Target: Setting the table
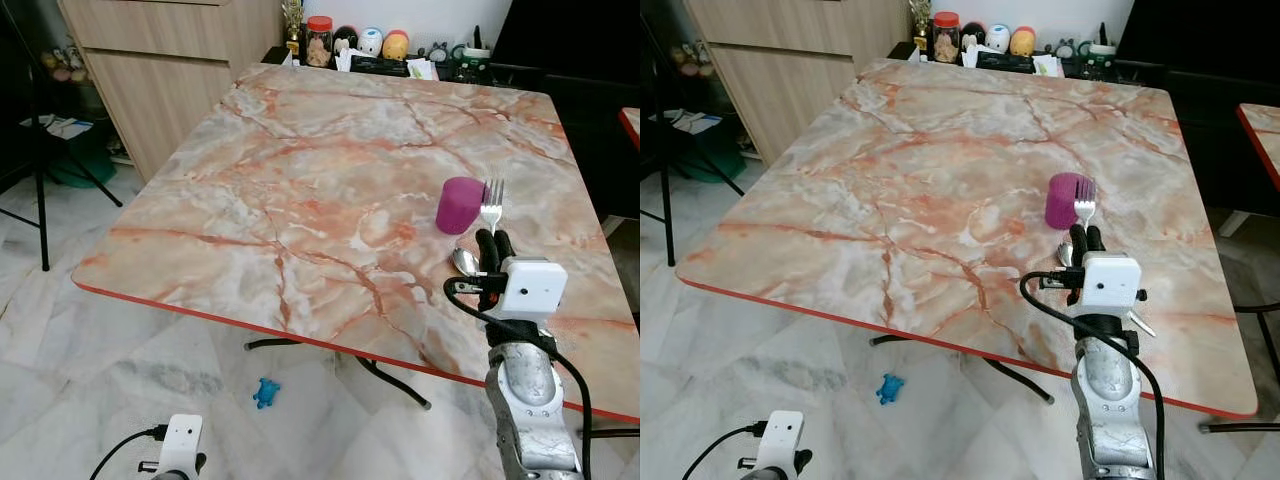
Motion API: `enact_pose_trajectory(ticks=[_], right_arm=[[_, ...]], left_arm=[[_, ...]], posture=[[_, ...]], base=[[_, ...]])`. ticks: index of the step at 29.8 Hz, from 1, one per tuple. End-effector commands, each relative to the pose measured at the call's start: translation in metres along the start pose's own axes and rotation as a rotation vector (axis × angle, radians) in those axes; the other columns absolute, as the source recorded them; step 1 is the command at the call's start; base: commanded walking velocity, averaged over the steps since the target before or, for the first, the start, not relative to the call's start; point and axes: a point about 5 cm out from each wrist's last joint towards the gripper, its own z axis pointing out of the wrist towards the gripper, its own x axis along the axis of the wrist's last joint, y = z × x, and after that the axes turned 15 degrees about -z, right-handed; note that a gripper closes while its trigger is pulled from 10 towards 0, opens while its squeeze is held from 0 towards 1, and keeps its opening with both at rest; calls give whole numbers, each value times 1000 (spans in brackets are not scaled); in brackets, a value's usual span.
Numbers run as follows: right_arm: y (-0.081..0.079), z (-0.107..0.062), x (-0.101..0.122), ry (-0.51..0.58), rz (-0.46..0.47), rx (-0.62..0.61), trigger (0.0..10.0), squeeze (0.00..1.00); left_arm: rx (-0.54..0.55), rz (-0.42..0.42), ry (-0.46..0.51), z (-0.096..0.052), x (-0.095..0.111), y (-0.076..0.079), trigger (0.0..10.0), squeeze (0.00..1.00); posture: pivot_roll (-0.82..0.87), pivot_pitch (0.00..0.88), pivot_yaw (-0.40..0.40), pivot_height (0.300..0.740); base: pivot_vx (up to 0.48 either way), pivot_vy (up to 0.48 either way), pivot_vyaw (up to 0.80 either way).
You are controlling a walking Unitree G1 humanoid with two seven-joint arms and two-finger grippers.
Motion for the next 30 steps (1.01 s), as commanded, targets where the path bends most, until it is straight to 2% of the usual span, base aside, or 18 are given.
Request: enact_pose_trajectory(ticks=[1, 24, 30], right_arm=[[4, 2, 4, 17, 8, -26, 10000, 0], [15, 19, 9, 27, -4, -84, 10000, 0], [20, 20, 10, 29, 14, -123, 10000, 0]], left_arm=[[16, 23, 2, -1, -1, -3, 10000, 0], [10, 32, 21, 1, 6, -1, 10000, 0], [9, 36, 19, 0, 4, -1, 10000, 0]], posture=[[40, 81, -20, 740], [28, 77, -5, 740], [26, 31, -1, 740]], base=[[0, -364, 0], [0, -390, 0], [0, -374, 0]])
